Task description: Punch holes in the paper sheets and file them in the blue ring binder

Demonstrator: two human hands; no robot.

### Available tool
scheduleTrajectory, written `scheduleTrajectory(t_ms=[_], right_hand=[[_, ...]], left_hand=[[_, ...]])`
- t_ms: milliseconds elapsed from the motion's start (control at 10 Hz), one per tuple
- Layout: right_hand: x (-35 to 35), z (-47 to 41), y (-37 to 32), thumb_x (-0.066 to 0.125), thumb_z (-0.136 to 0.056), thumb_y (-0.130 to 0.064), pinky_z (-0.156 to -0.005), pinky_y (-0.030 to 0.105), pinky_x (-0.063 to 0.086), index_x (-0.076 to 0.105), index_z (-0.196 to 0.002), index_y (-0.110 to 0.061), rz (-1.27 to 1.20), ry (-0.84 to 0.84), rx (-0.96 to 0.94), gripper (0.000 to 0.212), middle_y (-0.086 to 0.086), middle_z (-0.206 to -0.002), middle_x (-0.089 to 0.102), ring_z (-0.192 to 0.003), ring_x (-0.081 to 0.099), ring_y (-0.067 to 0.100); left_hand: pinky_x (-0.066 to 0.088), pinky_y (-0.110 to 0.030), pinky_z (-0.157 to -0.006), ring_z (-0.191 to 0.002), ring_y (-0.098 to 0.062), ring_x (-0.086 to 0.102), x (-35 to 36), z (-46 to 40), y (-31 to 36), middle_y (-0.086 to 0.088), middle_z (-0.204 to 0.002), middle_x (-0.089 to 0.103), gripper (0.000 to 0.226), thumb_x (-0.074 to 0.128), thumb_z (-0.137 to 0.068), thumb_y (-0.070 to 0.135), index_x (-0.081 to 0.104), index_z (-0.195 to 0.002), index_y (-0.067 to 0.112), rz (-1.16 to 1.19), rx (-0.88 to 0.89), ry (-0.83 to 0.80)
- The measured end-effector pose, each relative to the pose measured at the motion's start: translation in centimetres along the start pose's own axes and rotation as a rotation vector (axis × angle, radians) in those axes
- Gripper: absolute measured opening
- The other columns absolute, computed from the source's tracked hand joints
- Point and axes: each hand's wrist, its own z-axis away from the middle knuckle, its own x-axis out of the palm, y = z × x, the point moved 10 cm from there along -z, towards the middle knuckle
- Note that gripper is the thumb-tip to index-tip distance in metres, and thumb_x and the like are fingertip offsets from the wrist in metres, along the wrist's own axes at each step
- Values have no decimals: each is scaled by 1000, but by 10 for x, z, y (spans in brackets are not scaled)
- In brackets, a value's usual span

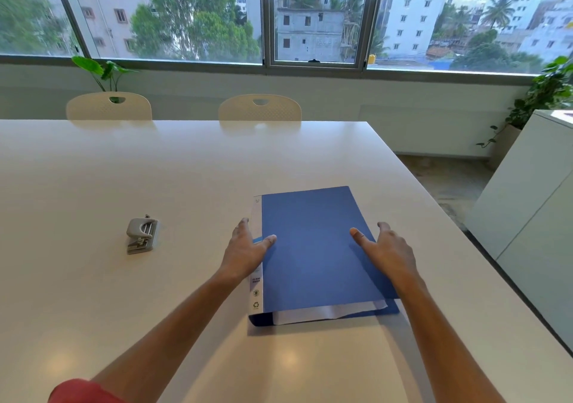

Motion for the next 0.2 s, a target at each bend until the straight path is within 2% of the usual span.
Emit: scheduleTrajectory(t_ms=[100,200], right_hand=[[-10,1,-6,44,-85,-69,-96,45,45,36,-142,-10,3,3,-6,82,15,-141,50,-124,52,35],[-15,-1,-9,45,-84,-69,-97,46,46,33,-144,-12,39,4,-6,83,14,-143,49,-125,52,35]], left_hand=[[36,-42,-106,-132,-28,41,-4,0,1,-9,-149,36,82,63,-86,46,20,-148,14,14,-6,11],[43,-49,-102,-122,-31,51,-7,-3,-2,-8,-147,40,86,62,-82,54,19,-147,19,15,-18,24]])
